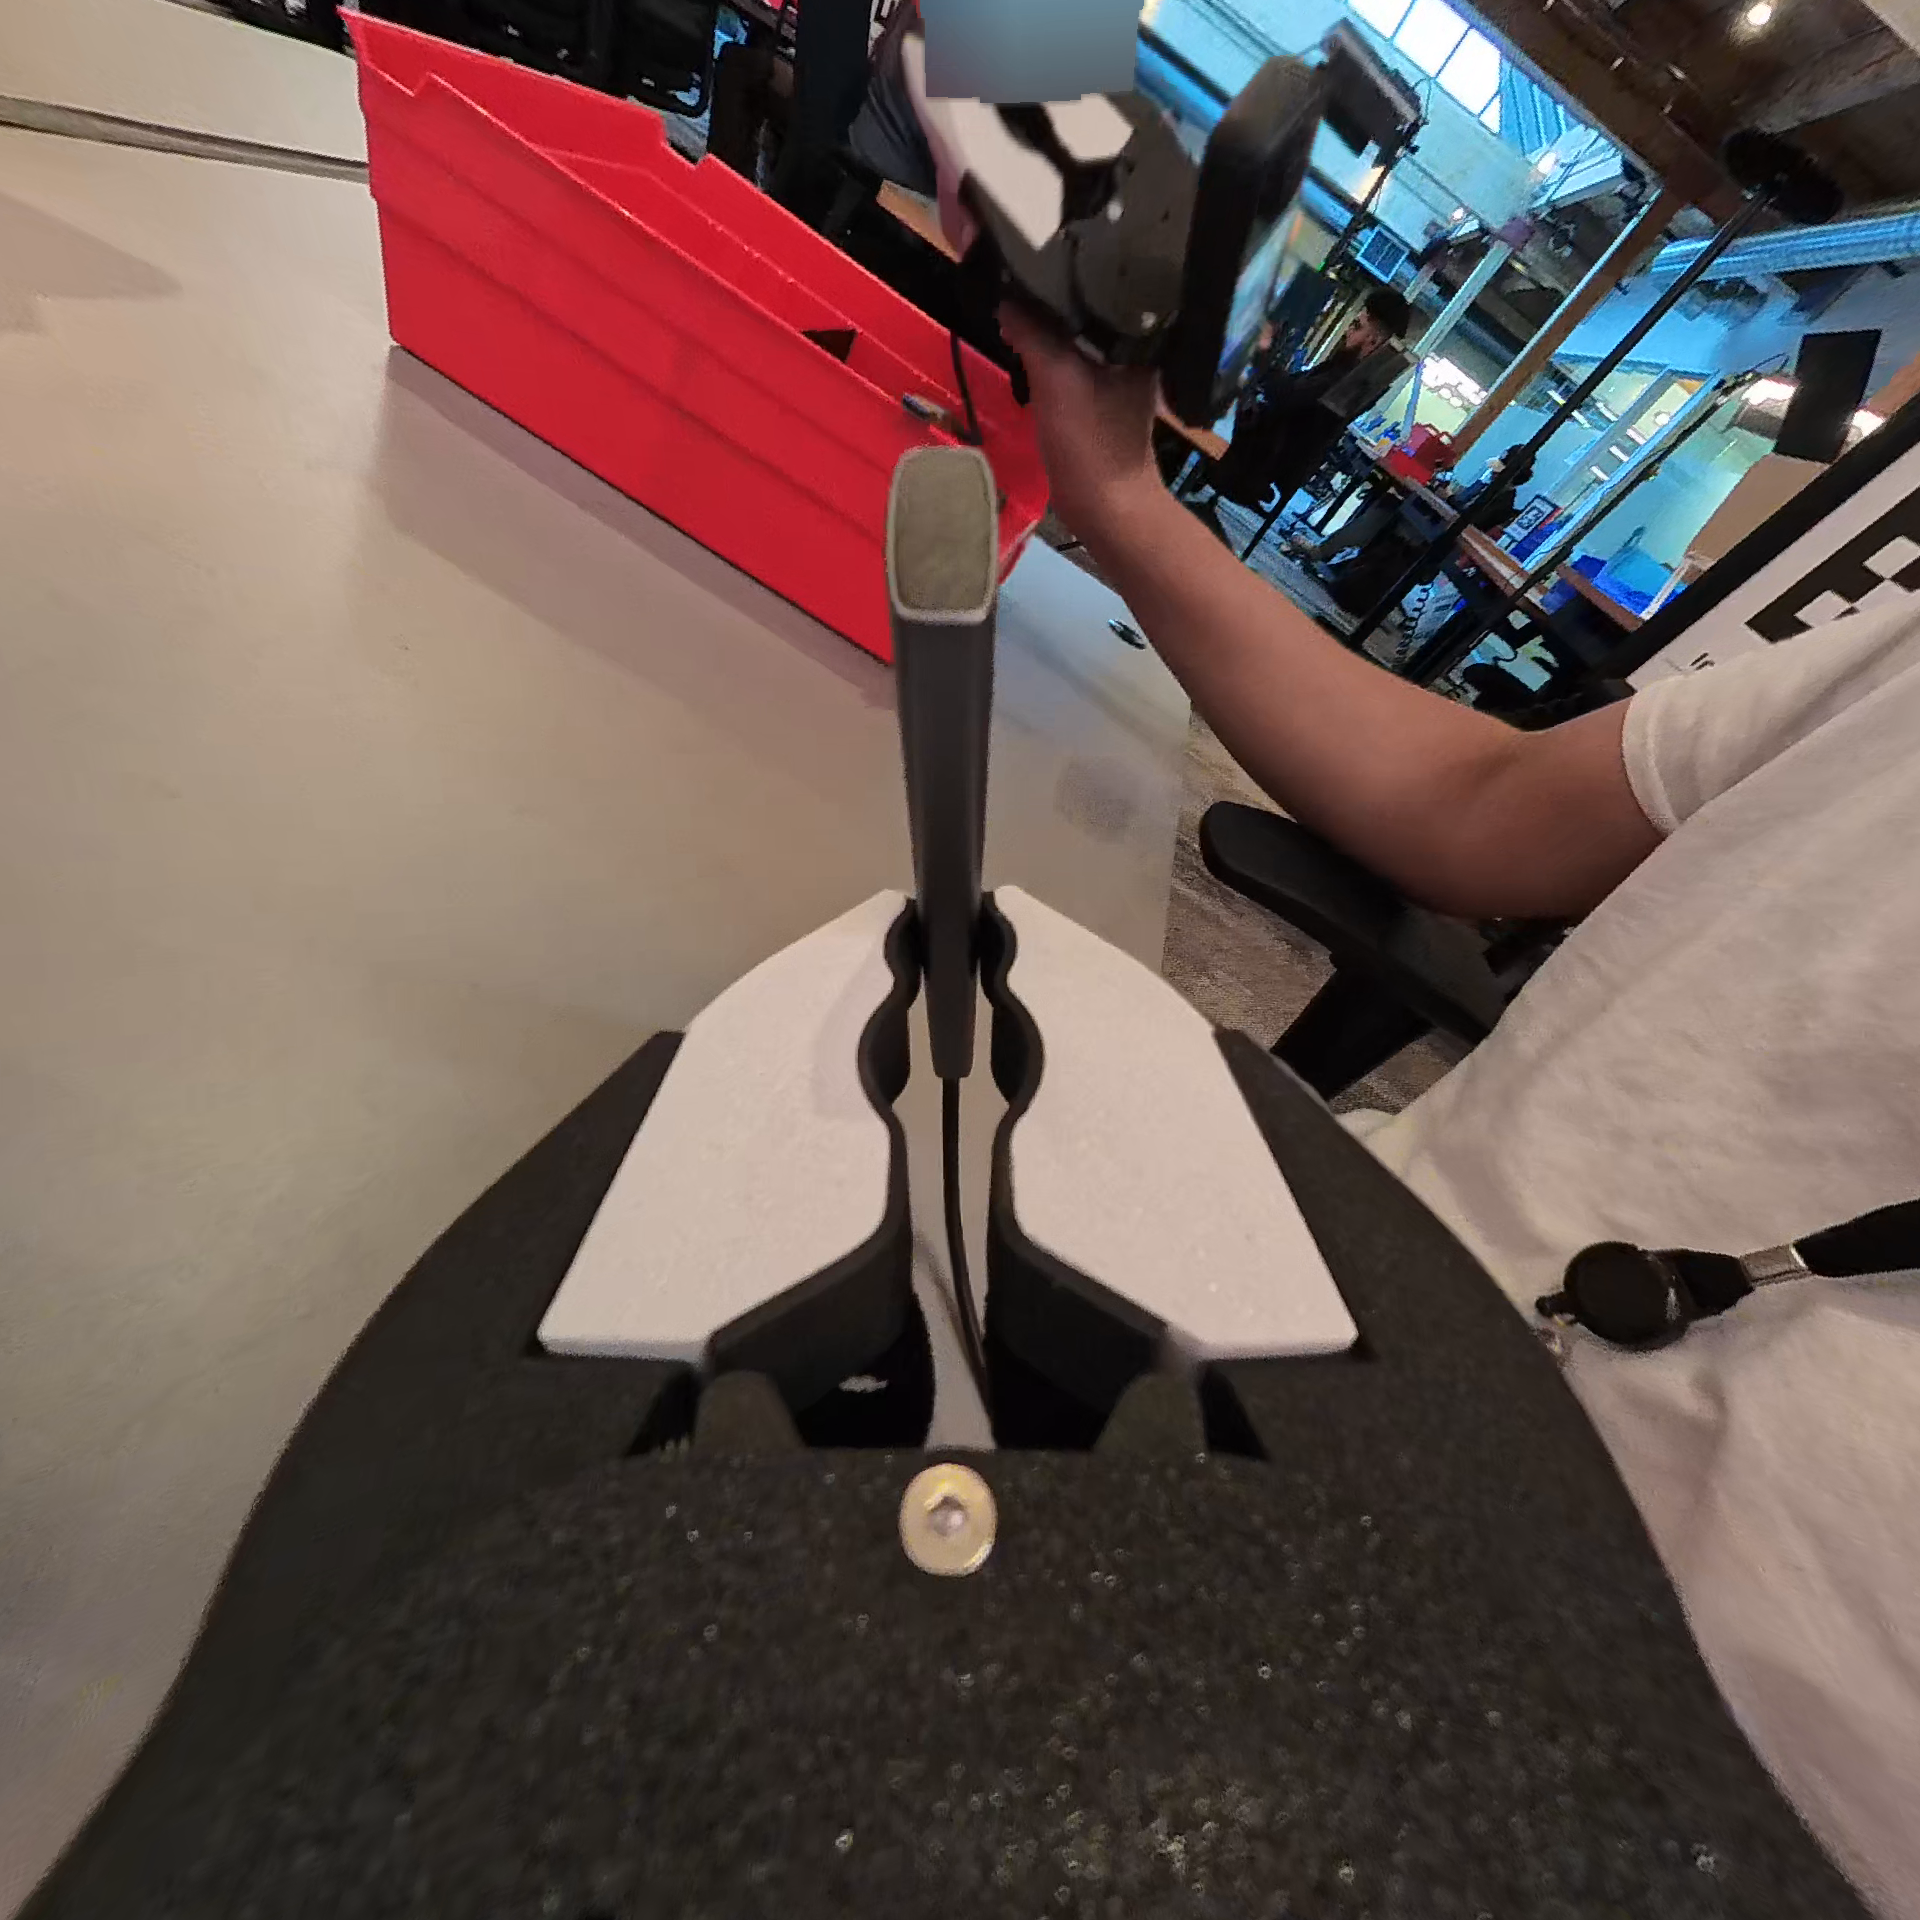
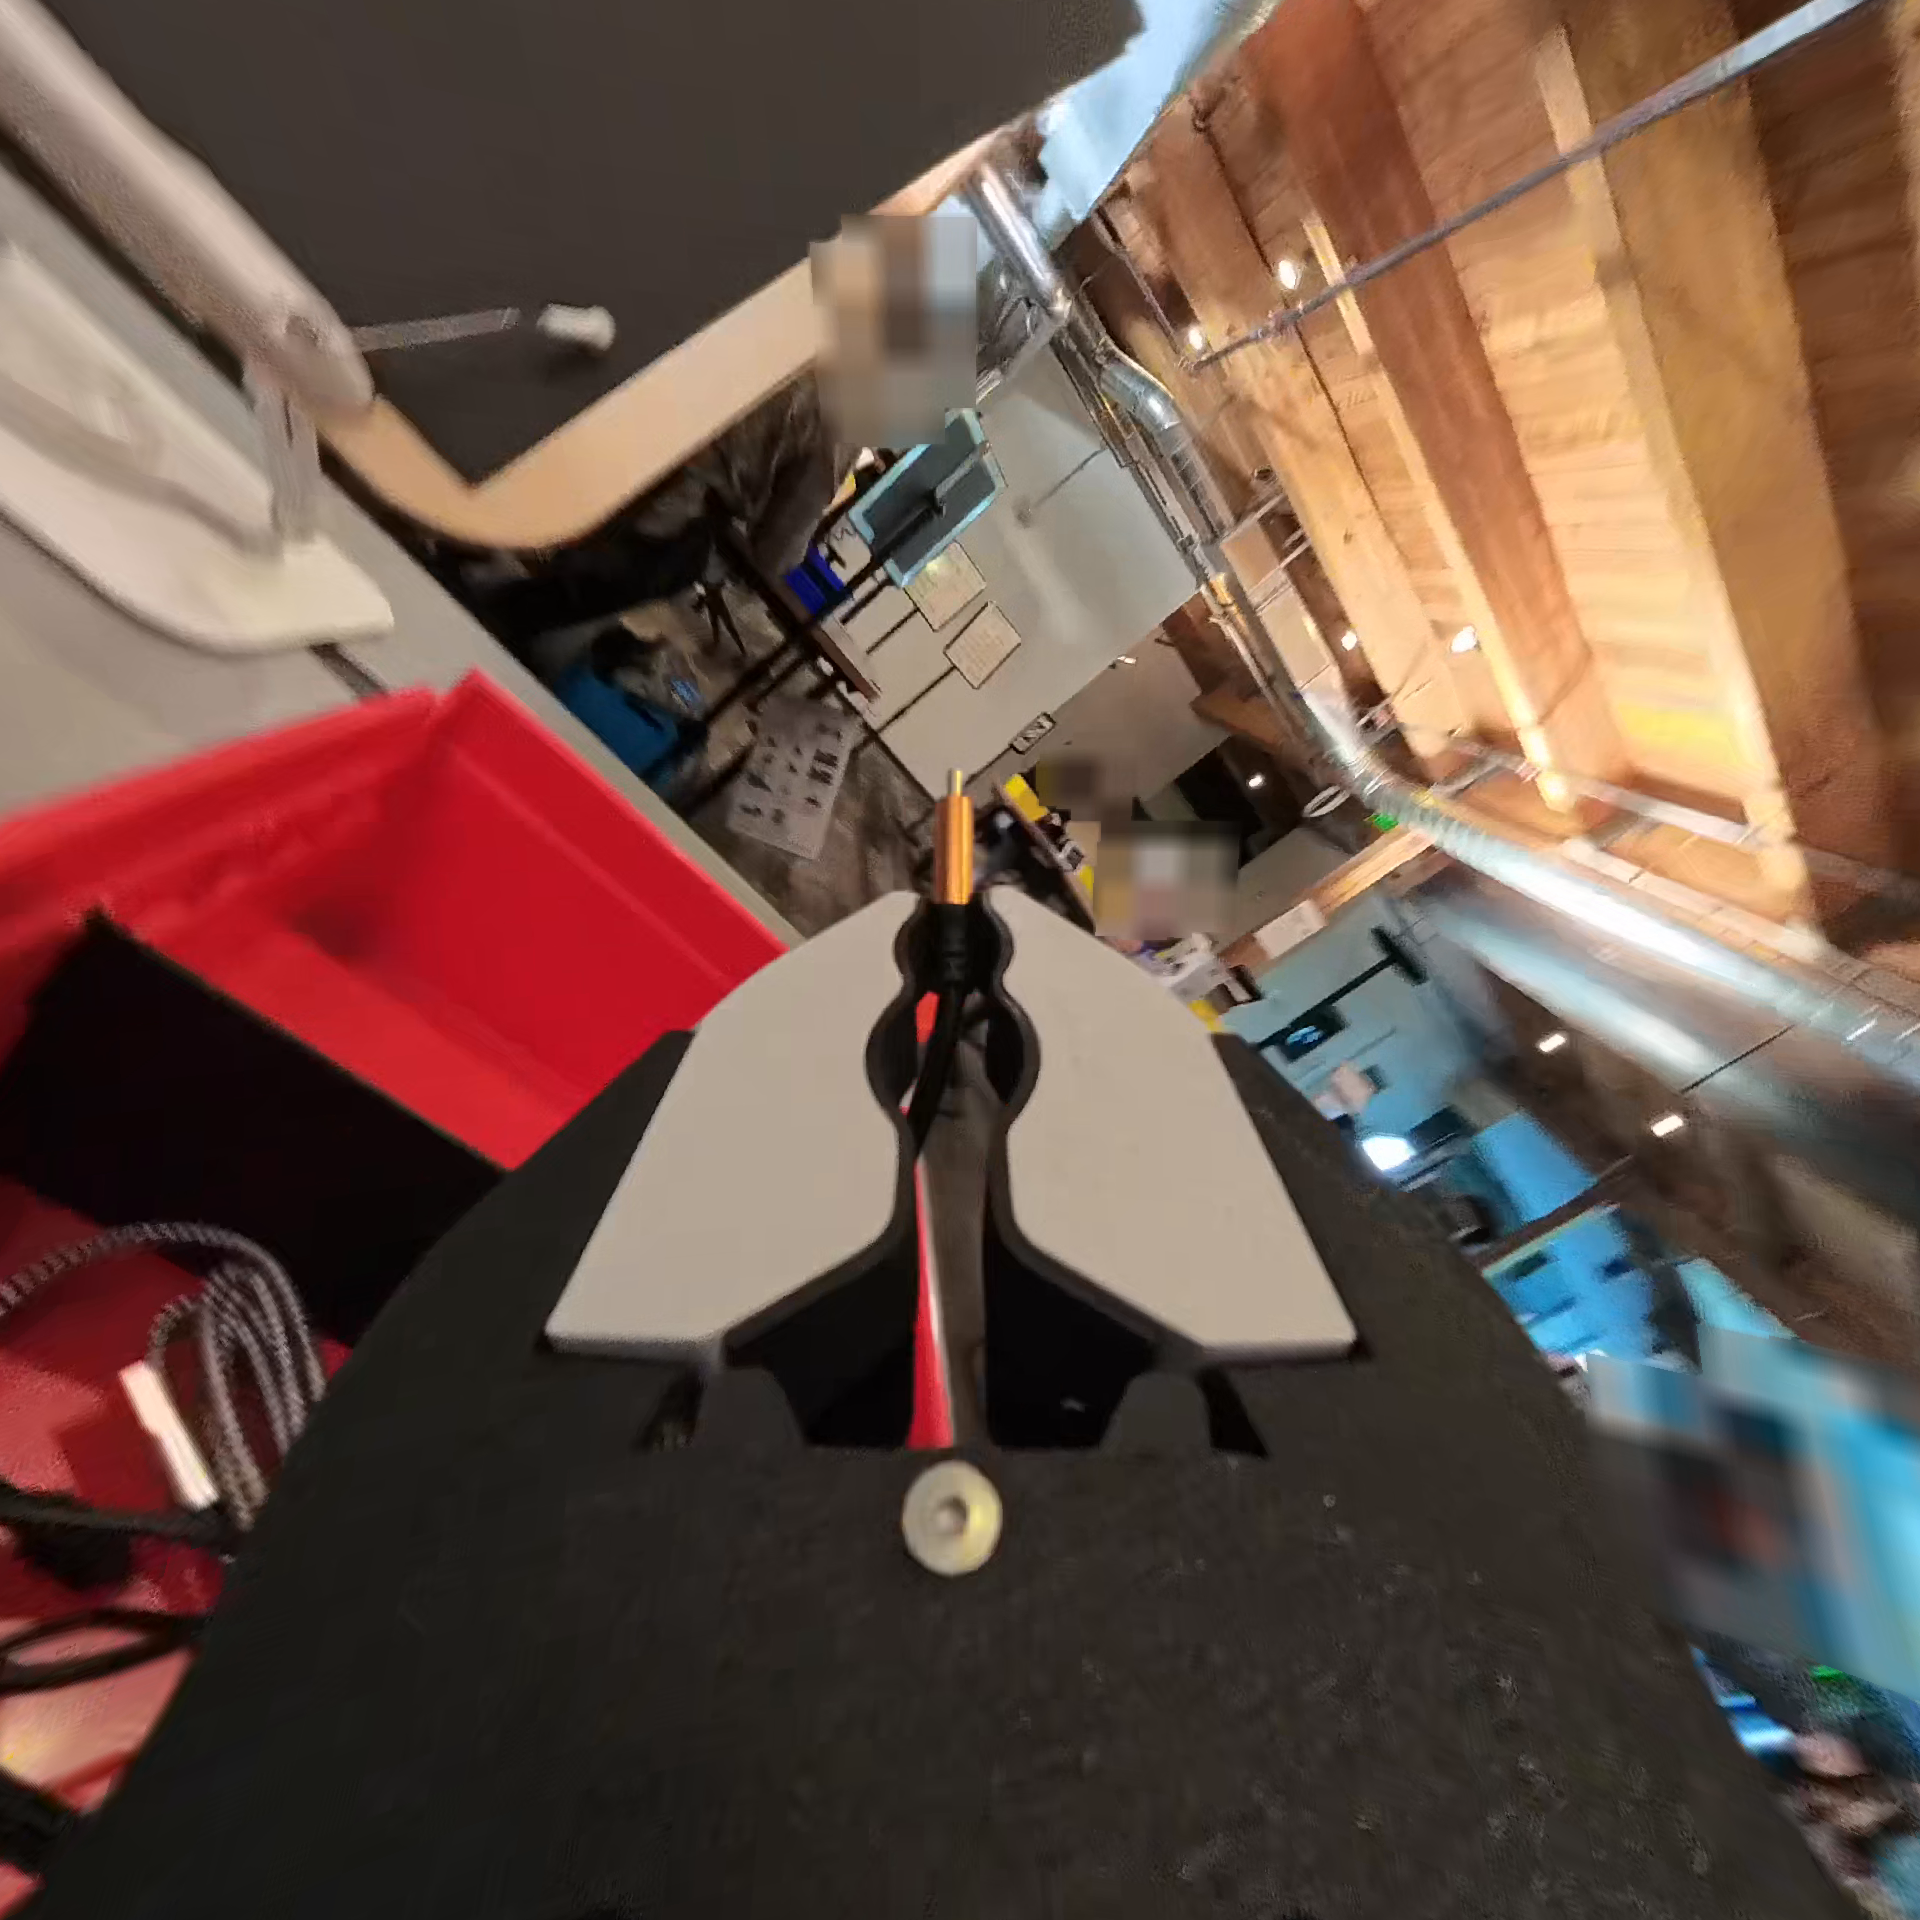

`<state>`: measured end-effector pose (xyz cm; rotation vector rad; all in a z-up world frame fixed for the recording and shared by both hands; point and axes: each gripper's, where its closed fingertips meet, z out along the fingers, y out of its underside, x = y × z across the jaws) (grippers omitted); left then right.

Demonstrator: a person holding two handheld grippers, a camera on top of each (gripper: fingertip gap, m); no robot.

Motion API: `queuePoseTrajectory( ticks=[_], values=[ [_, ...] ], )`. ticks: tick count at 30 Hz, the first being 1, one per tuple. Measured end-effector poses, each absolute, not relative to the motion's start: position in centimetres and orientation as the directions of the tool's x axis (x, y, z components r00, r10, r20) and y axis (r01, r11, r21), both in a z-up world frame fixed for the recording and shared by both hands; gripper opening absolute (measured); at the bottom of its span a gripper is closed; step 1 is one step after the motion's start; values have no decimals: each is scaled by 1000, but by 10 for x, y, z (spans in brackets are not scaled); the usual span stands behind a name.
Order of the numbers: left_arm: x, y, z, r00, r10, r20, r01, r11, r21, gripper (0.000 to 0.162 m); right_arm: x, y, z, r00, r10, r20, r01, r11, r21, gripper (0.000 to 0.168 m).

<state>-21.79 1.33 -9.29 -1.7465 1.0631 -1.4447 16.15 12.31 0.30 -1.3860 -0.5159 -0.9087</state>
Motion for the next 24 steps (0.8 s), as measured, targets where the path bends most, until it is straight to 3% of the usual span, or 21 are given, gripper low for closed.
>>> queuePoseTrajectory(
  ticks=[4,8,11,15,17,21,24],
  values=[
    [-219,13,-95,73,-873,483,-191,-488,-852,10,174,130,-29,365,-117,923,898,-215,-383,7],
    [-218,12,-96,68,-874,482,-199,-485,-852,10,187,131,-43,379,-21,925,890,-264,-370,7],
    [-215,10,-96,61,-873,485,-206,-486,-849,10,172,129,-73,348,173,921,915,-274,-295,7],
    [-214,6,-97,50,-876,480,-217,-479,-851,10,138,106,-112,540,555,632,837,-279,-470,17],
    [-213,5,-97,46,-875,482,-221,-479,-849,10,135,97,-118,538,644,544,830,-289,-478,18],
    [-211,3,-98,42,-874,484,-226,-480,-848,10,155,97,-128,514,689,510,854,-358,-378,28],
    [-211,4,-98,53,-878,475,-226,-474,-851,9,142,96,-94,663,623,415,725,-396,-564,29]
  ],
)
